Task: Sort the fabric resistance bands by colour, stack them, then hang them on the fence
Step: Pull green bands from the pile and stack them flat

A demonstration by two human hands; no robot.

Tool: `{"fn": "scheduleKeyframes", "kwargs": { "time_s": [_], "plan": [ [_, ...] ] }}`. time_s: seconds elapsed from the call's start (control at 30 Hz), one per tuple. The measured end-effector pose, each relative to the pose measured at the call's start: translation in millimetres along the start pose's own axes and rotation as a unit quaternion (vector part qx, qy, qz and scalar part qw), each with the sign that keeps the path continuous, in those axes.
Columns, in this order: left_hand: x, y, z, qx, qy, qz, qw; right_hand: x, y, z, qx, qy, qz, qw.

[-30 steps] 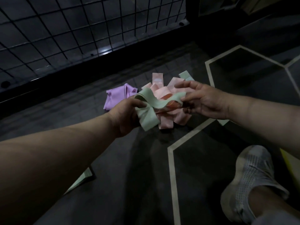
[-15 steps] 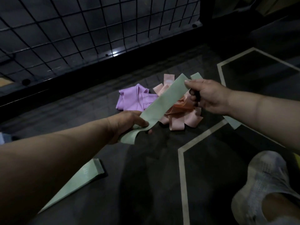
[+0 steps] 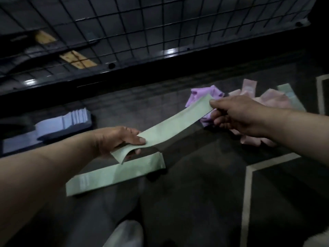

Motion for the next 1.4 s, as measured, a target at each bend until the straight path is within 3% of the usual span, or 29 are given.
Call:
{"fn": "scheduleKeyframes", "kwargs": {
  "time_s": [0.4,0.63,0.9,1.0,1.17,1.3,1.4],
  "plan": [
    [-99.9,-60.6,-73.7,-0.003,-0.084,0.143,0.986,116.9,7.1,32.7,-0.025,0.073,-0.011,0.997],
    [-119.8,-62.1,-90.9,0.044,-0.091,0.218,0.971,123.5,0.4,52.7,-0.041,-0.012,0.01,0.999],
    [-133.8,-74.7,-108.2,0.055,-0.096,0.288,0.951,140.8,-12.6,51.6,0.047,0.185,-0.046,0.98],
    [-140.6,-81.1,-111.5,0.079,-0.091,0.322,0.939,146.1,-12.6,47.7,0.018,0.149,-0.038,0.988],
    [-151.2,-90.1,-115.5,0.106,-0.143,0.328,0.928,153.5,-12.4,45.0,-0.119,0.016,-0.047,0.992],
    [-156.3,-94.4,-122.4,0.14,-0.184,0.275,0.933,155.8,-13.0,51.0,-0.114,0.026,-0.043,0.992],
    [-154.4,-95.1,-125.5,0.165,-0.255,0.26,0.917,153.5,-14.0,53.4,-0.091,0.065,-0.028,0.993]
  ]
}}
Point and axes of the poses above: each hand's wrist, its own y-axis towards the middle knuckle, its own x-axis out of the palm, z = x × y, the point moved 5 cm from there along y, towards the middle knuckle, and after that the axes turned 7 degrees about -x, right-handed, at the moved point
